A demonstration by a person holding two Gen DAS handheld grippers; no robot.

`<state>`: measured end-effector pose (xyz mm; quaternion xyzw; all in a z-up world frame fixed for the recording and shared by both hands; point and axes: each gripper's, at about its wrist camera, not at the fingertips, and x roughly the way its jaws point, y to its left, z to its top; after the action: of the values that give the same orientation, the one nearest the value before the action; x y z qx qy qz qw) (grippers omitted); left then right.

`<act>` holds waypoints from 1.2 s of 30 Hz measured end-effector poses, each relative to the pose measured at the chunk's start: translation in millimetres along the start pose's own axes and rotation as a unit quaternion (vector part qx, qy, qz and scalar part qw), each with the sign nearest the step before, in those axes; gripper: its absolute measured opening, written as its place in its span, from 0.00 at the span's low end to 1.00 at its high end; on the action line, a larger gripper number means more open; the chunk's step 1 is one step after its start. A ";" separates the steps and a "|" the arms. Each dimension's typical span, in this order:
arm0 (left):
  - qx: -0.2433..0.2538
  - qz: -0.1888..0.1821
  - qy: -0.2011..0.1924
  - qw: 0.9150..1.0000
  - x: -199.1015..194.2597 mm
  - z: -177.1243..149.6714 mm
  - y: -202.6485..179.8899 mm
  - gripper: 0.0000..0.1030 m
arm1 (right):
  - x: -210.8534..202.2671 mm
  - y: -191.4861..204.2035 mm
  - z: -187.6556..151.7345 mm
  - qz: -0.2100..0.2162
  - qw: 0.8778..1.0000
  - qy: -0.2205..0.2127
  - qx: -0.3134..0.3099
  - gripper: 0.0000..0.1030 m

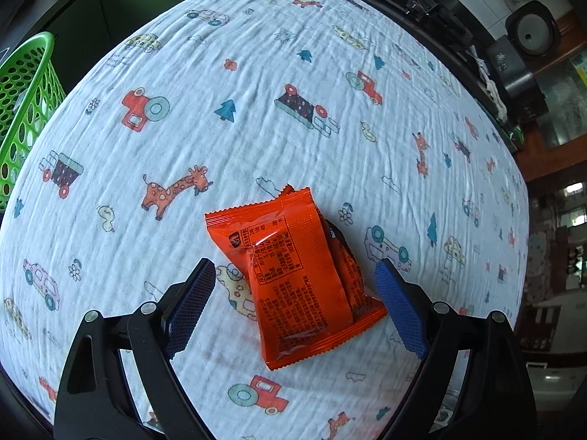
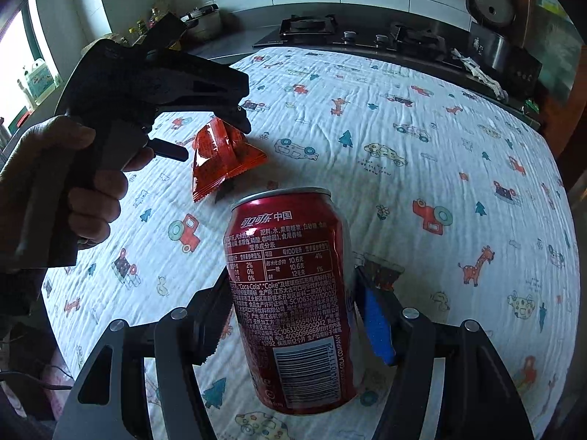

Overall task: Collect trash
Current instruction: 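Grasp the orange snack bag with the left tool while the right tool grasps the red Coke can, then carry the snack bag with the left tool over the basket and release it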

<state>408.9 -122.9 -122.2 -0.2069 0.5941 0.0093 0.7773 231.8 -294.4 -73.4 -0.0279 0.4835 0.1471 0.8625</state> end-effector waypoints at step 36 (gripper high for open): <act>0.056 -0.029 -0.009 0.998 -41.2 -17.3 33.4 0.40 | -9.7 26.2 4.3 0.020 1.000 -0.014 0.003 0.60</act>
<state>372.2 -88.6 -98.0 -0.1799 0.5807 -0.0451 0.7927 223.2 -270.8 -60.5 -0.0138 0.4722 0.1629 0.8662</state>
